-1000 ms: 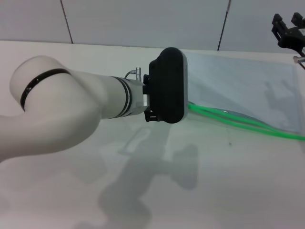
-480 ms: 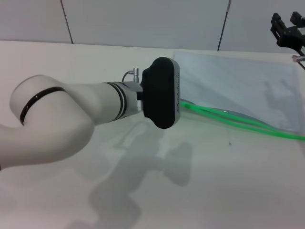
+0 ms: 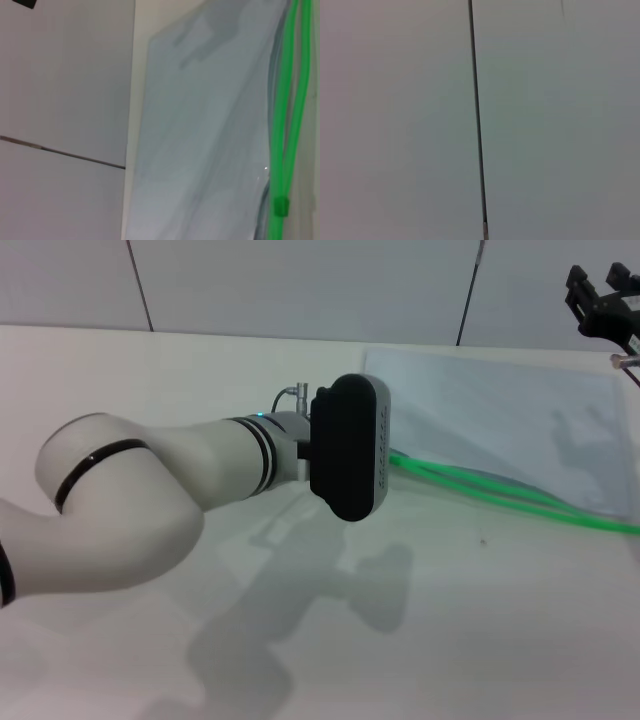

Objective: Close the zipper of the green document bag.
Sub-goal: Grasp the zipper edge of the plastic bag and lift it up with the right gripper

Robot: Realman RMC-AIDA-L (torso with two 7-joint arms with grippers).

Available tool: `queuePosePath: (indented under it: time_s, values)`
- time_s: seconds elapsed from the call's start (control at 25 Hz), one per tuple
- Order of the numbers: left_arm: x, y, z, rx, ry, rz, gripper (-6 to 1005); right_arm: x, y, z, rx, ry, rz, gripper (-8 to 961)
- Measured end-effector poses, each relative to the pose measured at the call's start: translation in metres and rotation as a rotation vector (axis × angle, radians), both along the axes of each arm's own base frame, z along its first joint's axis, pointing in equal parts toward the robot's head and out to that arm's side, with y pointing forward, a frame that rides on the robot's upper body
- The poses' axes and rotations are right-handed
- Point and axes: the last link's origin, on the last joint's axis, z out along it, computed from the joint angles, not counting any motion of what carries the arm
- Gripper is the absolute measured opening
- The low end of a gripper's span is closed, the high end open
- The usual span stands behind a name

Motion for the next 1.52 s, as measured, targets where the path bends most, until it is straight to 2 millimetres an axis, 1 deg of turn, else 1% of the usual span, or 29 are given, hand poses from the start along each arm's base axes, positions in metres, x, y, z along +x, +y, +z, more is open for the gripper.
queuePosePath:
  time_s: [0.4,0.8,1.16,1.52]
  values:
    - [-0.004,0.004,-0.004,0.012,-0.017,-0.040,728,-0.001,0.002,-0.001,-0.005,-0.001,0.000,486]
    - [-0.002,0.000,-0.012,0.000,-0.051,-0.081,727,-0.002,0.002,-0.002,-0.005,-0.001,0.001,487]
    - [-0.001,0.001,-0.011,0.004,-0.060,-0.081,725,-0.002,0.002,-0.002,-0.005,-0.001,0.001,486]
    - [-0.006,0.003,-0.010,0.009,-0.056,-0.066,720,-0.002,0.002,-0.002,-0.005,-0.001,0.001,487]
